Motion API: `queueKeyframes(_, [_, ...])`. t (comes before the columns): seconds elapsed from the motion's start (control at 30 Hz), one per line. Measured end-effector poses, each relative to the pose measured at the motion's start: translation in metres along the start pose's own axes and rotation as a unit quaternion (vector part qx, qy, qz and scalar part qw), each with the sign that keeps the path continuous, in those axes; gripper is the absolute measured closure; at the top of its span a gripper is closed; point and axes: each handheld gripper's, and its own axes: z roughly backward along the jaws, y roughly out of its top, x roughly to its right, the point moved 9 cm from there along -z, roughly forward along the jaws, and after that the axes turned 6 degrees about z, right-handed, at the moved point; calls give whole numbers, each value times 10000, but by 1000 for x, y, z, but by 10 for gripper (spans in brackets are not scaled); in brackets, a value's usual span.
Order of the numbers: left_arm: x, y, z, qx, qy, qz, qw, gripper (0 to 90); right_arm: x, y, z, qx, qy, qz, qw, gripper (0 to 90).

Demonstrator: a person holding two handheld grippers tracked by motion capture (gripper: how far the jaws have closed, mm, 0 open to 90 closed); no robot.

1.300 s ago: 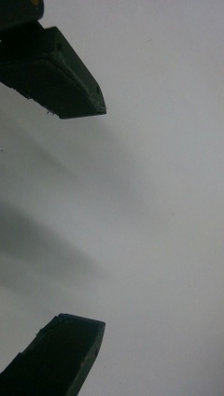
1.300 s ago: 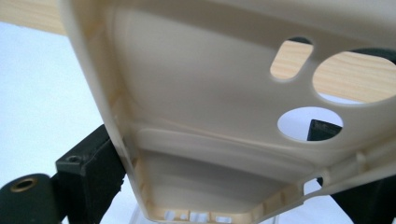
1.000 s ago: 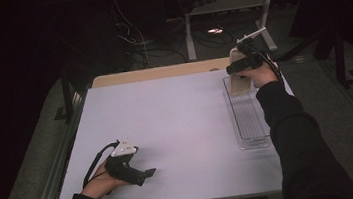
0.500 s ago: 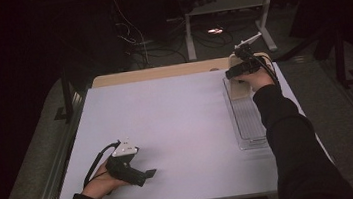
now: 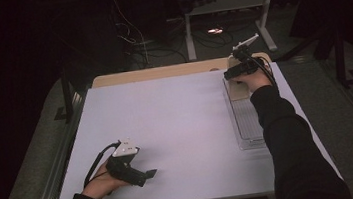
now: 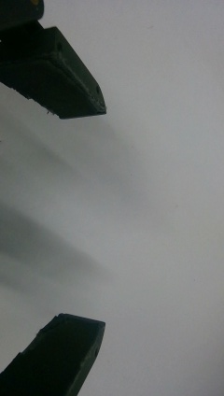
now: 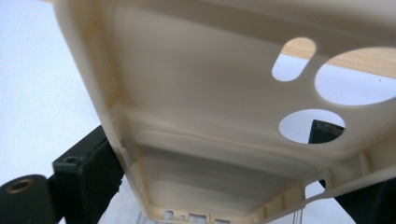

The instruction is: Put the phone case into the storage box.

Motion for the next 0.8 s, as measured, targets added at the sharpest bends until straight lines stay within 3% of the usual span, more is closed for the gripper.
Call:
queueKeyframes(0.43, [0, 0, 0, -24, -13, -56, 10000, 0, 4, 5, -8, 68, 35, -186, 9998, 58])
queueKeyframes(0.7, [0, 0, 1, -23, -16, -45, 10000, 0, 0, 9, -16, 28, -15, -36, 10000, 58])
queueKeyframes(0.8, [0, 0, 1, -12, -14, -49, 10000, 0, 1, 9, -17, 36, -34, -79, 10000, 58])
